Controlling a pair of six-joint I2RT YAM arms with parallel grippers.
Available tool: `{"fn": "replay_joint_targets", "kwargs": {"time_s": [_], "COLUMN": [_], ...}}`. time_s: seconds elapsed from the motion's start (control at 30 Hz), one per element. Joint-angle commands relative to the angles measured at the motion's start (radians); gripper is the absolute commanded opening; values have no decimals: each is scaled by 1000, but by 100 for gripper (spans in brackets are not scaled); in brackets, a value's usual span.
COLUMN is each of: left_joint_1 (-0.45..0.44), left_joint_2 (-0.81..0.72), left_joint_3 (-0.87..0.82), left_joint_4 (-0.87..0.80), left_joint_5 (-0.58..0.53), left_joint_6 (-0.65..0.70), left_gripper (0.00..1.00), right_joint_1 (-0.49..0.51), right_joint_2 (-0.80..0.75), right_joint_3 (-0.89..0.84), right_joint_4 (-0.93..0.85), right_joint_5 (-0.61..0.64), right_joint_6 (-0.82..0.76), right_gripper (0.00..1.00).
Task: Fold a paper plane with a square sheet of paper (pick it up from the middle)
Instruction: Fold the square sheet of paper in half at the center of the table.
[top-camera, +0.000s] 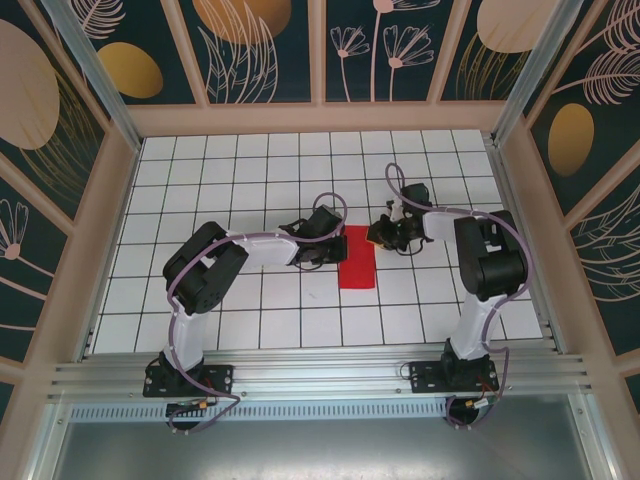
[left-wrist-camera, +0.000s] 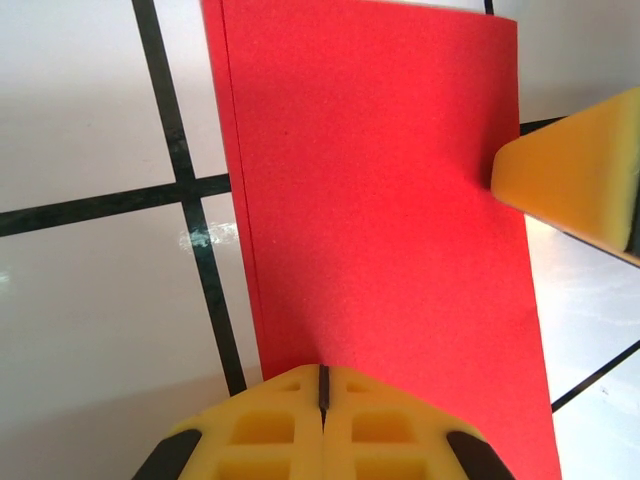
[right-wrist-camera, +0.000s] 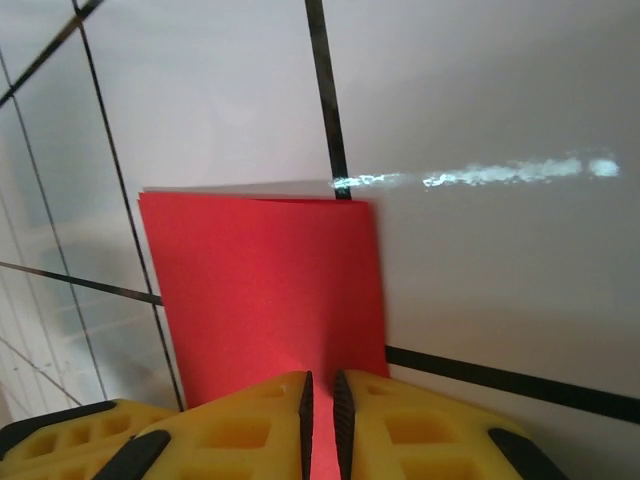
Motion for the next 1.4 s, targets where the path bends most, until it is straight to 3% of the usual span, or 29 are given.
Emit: {"fn": "replay_joint_targets", "kwargs": {"time_s": [0.0, 0.33, 0.73, 1.0, 1.37], "left_joint_1": [-4, -3, -4, -4, -4], "left_joint_2": [31, 27, 23, 18, 27], "left_joint_3": [-42, -42, -42, -43, -36], "left_joint_4": [-119, -119, -124, -127, -132], "left_joint_5": [-19, -22, -22, -26, -24], "left_joint_6": [14, 13, 18, 15, 17], "left_gripper": [0, 0, 0, 0, 0], "right_joint_1": [12, 61, 55, 64, 76], "right_joint_2": [31, -139, -141, -296, -261], "right_joint_3": [-18, -60, -199, -262, -354], "right_joint_4": [7, -7, 62, 81, 63], "right_joint_5": [35, 8, 29, -46, 35], "right_joint_6": [9, 21, 66, 78, 70], "right_gripper": [19, 19, 19, 19, 19]}}
